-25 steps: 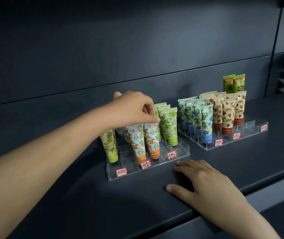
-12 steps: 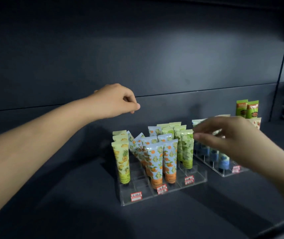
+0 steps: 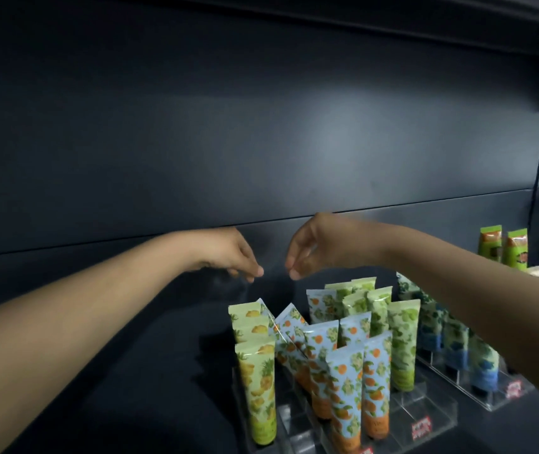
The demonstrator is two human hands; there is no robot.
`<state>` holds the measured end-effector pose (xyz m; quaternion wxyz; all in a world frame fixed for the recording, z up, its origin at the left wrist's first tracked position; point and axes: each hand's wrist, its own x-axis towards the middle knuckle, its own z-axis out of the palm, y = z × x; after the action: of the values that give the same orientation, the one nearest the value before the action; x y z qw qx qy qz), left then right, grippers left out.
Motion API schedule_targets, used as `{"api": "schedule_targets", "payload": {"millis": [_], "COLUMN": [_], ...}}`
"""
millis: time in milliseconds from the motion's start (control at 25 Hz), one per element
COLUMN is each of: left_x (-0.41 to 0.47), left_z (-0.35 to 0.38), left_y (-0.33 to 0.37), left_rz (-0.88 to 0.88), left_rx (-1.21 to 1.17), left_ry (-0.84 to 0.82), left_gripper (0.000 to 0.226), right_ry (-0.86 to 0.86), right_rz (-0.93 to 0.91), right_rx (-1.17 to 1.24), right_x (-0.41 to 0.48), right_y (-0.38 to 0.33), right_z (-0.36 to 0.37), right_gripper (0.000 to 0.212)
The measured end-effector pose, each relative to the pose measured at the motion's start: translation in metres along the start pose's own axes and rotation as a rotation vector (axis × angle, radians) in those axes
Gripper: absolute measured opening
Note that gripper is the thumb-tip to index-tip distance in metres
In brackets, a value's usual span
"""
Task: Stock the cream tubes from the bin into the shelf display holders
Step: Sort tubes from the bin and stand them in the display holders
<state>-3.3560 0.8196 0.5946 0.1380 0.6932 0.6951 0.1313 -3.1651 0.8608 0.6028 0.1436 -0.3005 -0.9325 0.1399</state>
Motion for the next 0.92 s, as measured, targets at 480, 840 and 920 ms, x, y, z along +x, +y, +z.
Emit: {"api": "schedule_targets", "payload": {"millis": [480, 840, 920], "left_x": [0.022, 0.02, 0.018], "left_z": [0.024, 0.025, 0.025], "left_y": [-0.01, -0.002, 0.0], "left_rz": [-0.012, 0.001, 0.01], "left_rx": [-0.095, -0.03, -0.036], "left_ry": [-0.166, -0.184, -0.186], "left_gripper": [0.018, 0.01, 0.009], "right_ry": [-0.232, -0.203, -0.197], "right_rz": [0.025, -0.054, -0.063], "right_rx": [0.025, -0.019, -0.011], "right_x": [0.022, 0.018, 0.015], "right_y": [0.017, 0.015, 0.014], "right_z": [0.033, 0.039, 0.038], "right_gripper": [0.022, 0.015, 0.013]}}
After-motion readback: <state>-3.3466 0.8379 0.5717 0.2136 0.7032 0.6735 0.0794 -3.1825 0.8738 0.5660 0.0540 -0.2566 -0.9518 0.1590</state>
